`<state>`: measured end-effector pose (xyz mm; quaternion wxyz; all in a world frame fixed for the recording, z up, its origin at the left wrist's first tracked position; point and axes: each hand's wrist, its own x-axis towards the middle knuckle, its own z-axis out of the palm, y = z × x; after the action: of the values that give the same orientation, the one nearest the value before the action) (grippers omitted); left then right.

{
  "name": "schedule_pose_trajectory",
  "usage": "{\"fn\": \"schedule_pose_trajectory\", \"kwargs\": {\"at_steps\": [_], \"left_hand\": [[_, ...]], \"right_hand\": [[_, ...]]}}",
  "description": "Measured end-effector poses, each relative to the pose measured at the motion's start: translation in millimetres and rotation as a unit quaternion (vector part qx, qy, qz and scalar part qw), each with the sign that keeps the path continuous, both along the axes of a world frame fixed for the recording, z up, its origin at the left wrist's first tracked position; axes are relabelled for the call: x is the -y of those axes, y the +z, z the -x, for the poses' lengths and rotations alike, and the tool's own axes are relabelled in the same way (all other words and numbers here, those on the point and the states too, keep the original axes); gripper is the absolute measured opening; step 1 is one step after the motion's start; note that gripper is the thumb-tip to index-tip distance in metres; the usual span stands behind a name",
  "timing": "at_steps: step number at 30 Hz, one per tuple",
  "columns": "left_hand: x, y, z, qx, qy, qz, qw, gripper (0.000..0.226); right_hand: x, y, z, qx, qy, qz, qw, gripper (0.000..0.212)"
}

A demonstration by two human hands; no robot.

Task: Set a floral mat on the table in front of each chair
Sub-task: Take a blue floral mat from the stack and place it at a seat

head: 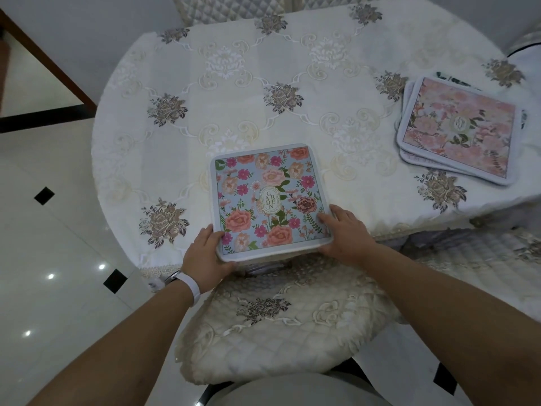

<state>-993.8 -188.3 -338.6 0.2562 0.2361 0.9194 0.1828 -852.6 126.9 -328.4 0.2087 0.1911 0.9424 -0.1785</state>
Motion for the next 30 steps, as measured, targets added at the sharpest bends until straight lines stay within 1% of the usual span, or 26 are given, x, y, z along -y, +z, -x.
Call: {"fn": "schedule_pose_trajectory", "kwargs": {"at_steps": [4,7,9,12,15,17,21,24,26,30], "left_hand": [[-0.7,1.2,-5.5,0.03,0.037,-0.018,0.999,0.076],[-0.6,5.1,-11.3,0.053,0.064,-0.056,0.995,0.062],[-2.3,11.8,-17.1,0.055,0.088,-0.078,0.992,0.054],[-4.0,23.3,-28.4,0.035,0.101,-0.085,0.991,0.046],[-5.1,36.0,-39.8,0.03,0.084,-0.112,0.99,0.039],[-7.5,45.8,-44.4,0.008,0.059,-0.115,0.992,0.038],[-20.2,73.0,-52.0,-0.081,-0.002,-0.097,0.992,0.04],[-30.5,93.4,-59.5,-0.16,-0.039,-0.097,0.981,0.049],[-35.4,103.3,-63.1,-0.202,-0.05,-0.1,0.973,0.047],[-37.8,117.0,-72.3,-0.241,-0.061,-0.066,0.966,0.047]], "right_hand": [[0.4,5.3,0.1,0.024,0.0,0.02,1.0,0.085],[-0.5,13.5,-0.7,0.027,-0.004,0.034,0.999,0.076],[-1.3,18.2,-3.3,0.006,-0.011,0.036,0.999,0.066],[-2.1,25.4,-6.9,-0.042,-0.019,0.044,0.998,0.051],[-2.3,35.5,-9.1,-0.079,-0.008,0.036,0.996,0.044],[-3.3,42.8,-9.9,-0.103,0.012,0.025,0.994,0.046],[-6.1,60.4,-11.3,-0.166,0.056,0.007,0.984,0.043],[-7.7,74.8,-11.8,-0.202,0.099,-0.005,0.974,0.041],[-8.5,84.0,-12.9,-0.223,0.117,-0.011,0.968,0.04],[-5.1,100.7,-20.6,-0.266,0.134,-0.023,0.954,0.036]]}}
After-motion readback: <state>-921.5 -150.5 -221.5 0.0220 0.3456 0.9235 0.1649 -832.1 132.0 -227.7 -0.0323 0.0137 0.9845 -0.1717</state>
